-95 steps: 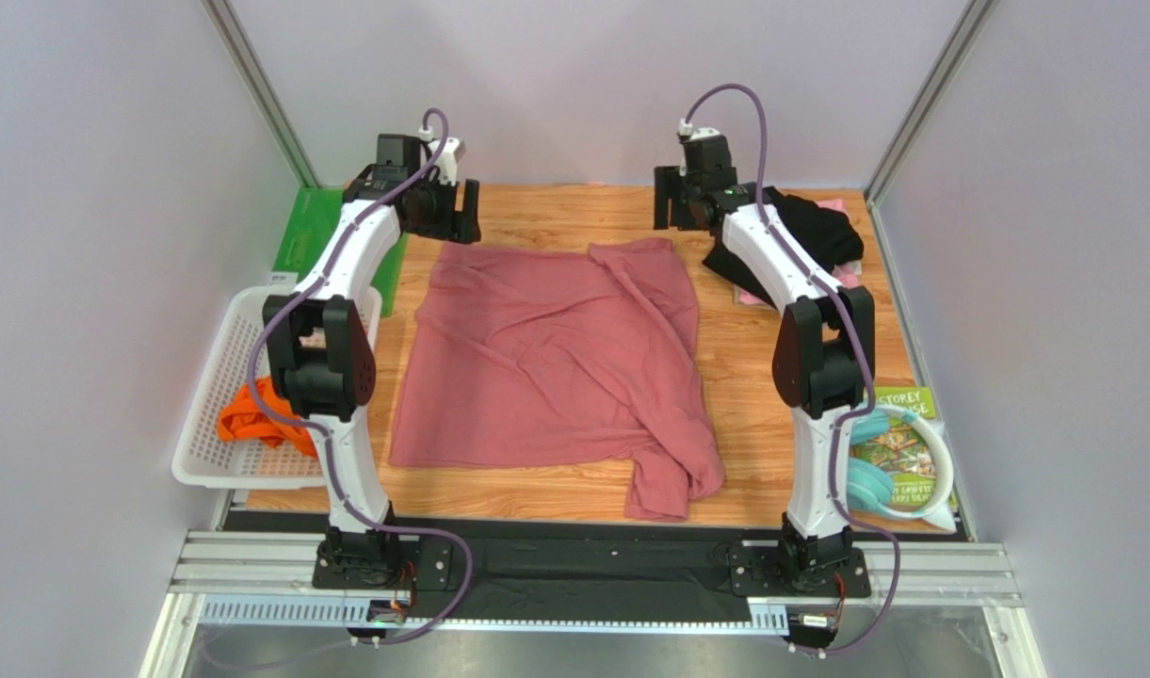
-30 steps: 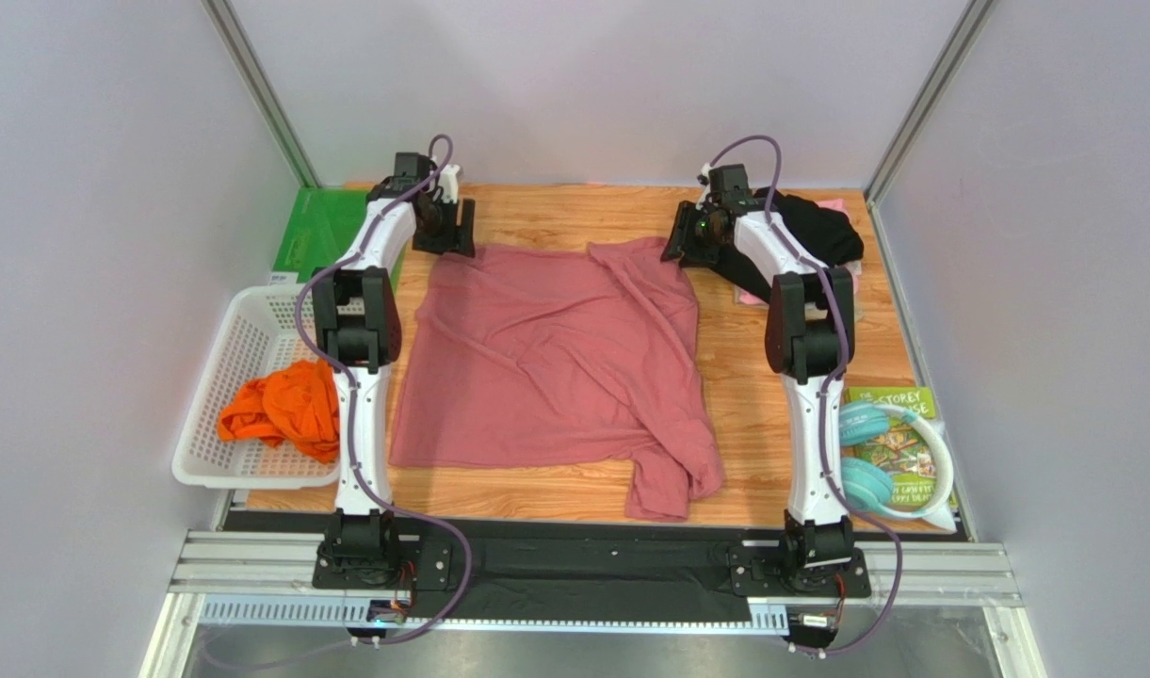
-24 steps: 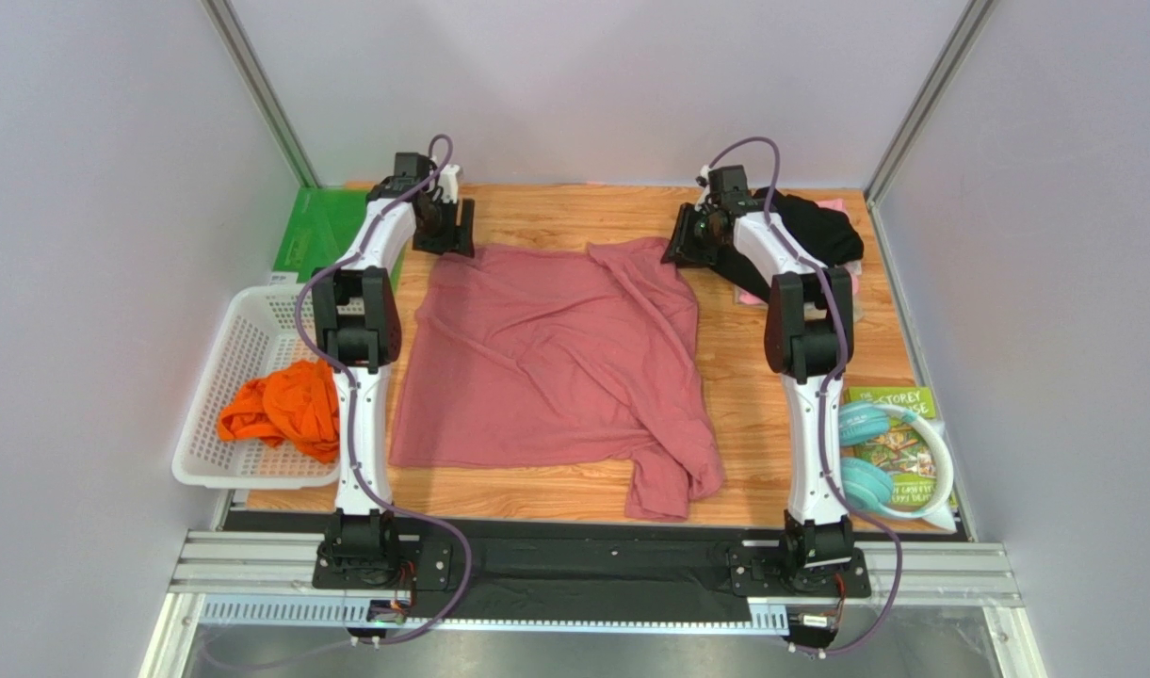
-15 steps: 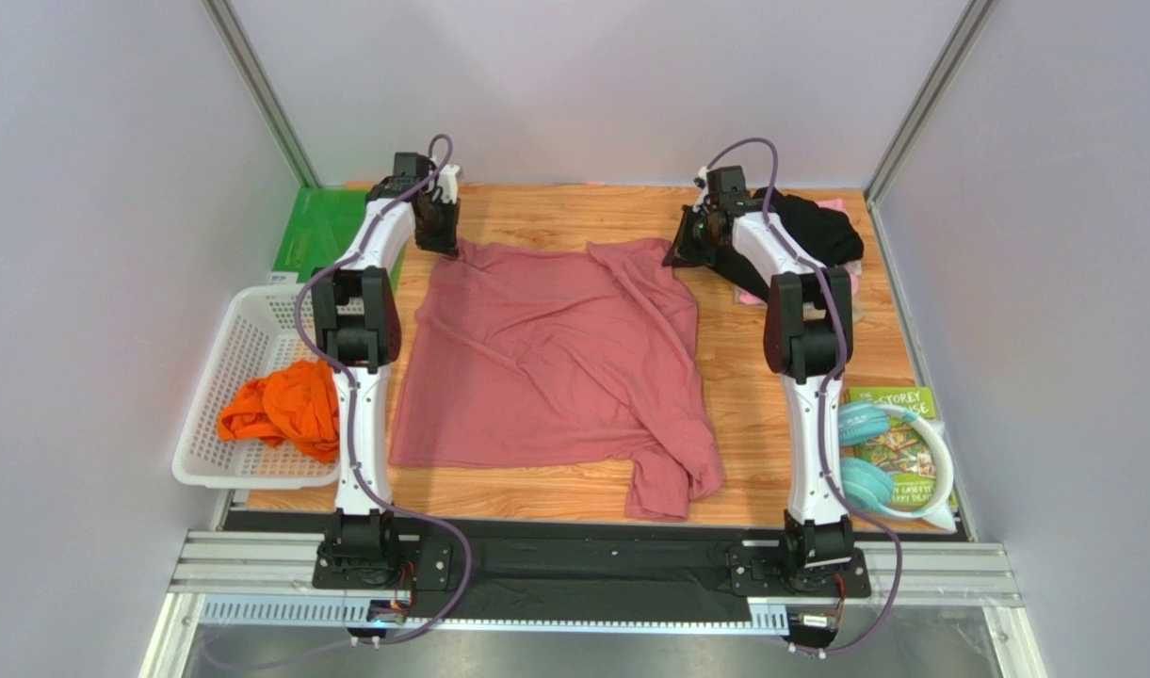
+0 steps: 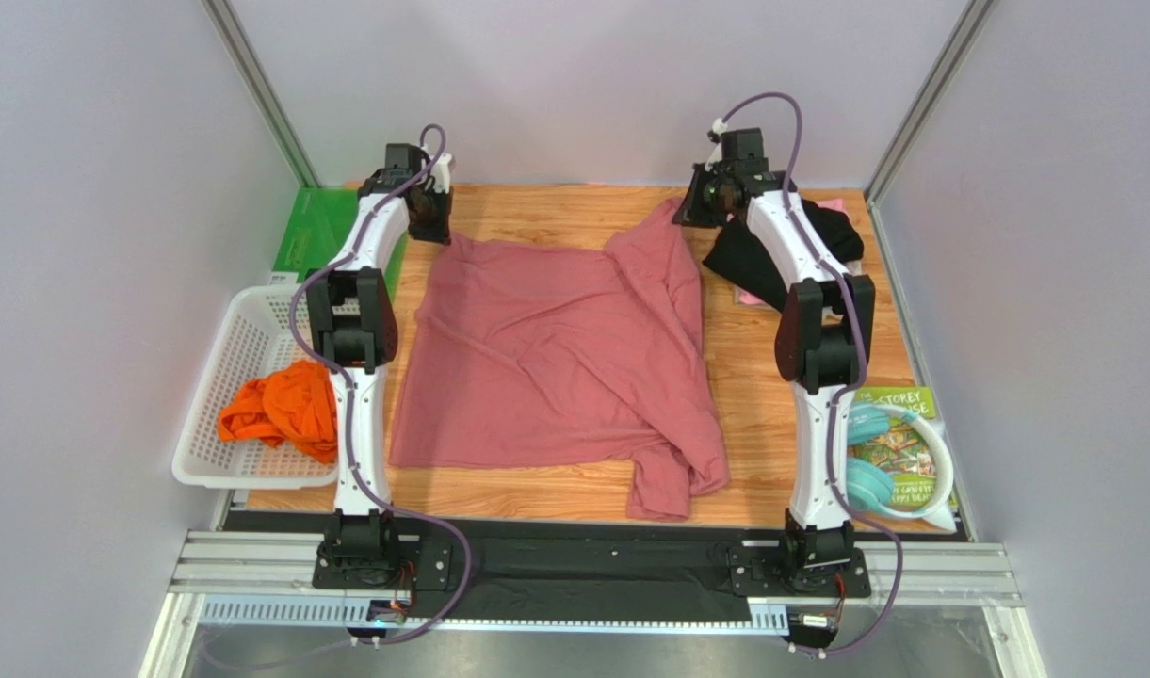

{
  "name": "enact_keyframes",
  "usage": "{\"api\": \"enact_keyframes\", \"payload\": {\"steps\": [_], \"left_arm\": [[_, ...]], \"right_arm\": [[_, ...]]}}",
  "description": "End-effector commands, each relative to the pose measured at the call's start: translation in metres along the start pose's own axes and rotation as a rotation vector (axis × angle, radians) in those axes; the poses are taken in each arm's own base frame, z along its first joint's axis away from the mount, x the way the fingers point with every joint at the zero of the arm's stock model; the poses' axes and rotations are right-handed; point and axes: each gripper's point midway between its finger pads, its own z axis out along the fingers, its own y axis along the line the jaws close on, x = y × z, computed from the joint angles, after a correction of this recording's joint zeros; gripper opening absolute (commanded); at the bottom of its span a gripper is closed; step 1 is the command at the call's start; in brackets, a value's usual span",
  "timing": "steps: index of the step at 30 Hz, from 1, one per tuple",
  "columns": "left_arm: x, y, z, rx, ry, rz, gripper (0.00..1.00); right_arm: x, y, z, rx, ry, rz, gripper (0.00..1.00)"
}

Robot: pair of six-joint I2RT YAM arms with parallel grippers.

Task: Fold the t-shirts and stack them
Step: Flatten out the tshirt

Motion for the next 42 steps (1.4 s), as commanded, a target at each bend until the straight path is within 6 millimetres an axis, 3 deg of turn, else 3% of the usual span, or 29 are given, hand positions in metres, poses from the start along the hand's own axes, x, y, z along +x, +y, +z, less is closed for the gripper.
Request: {"api": "enact_keyframes", "payload": {"steps": [1,8,13,21,25,31,34,37,38,40,42], "left_arm": [[-0.056,0.017,-0.051,-0.053,-0.158,0.027,0.00],[-0.064,0.026,-0.056,-0.093,-0.184,0.039,0.00],[-0.082,0.035,-0.061,-0.126,-0.237,0.052,0.00],[-0.105,0.059,-0.076,-0.228,-0.301,0.101,0.00],[-0.102,0.061,-0.071,-0.222,-0.293,0.101,0.00],[-0.076,0.055,-0.052,-0.197,-0.219,0.097,0.00],[-0.067,0.057,-0.047,-0.209,-0.194,0.097,0.00],[-0.067,0.060,-0.048,-0.229,-0.192,0.102,0.00],[-0.069,0.061,-0.050,-0.235,-0.196,0.108,0.05],[-0.071,0.065,-0.053,-0.254,-0.198,0.117,0.15],[-0.079,0.068,-0.063,-0.280,-0.217,0.131,0.44]], "right_arm": [[-0.068,0.042,-0.064,-0.064,-0.216,-0.059,0.00],[-0.066,0.036,-0.055,-0.047,-0.199,-0.062,0.00],[-0.066,0.024,-0.045,-0.012,-0.199,-0.069,0.00],[-0.108,0.000,-0.048,0.035,-0.294,-0.068,0.00],[-0.114,-0.001,-0.040,-0.009,-0.313,-0.042,0.00],[-0.092,-0.007,-0.003,-0.061,-0.244,-0.015,0.03],[-0.082,-0.007,0.012,-0.105,-0.215,-0.016,0.13],[-0.075,-0.002,0.020,-0.154,-0.194,-0.006,0.40],[-0.074,0.000,0.022,-0.167,-0.189,-0.007,0.64],[-0.072,0.002,0.022,-0.158,-0.184,-0.014,0.70],[-0.073,0.004,0.014,-0.135,-0.186,-0.024,0.78]]}}
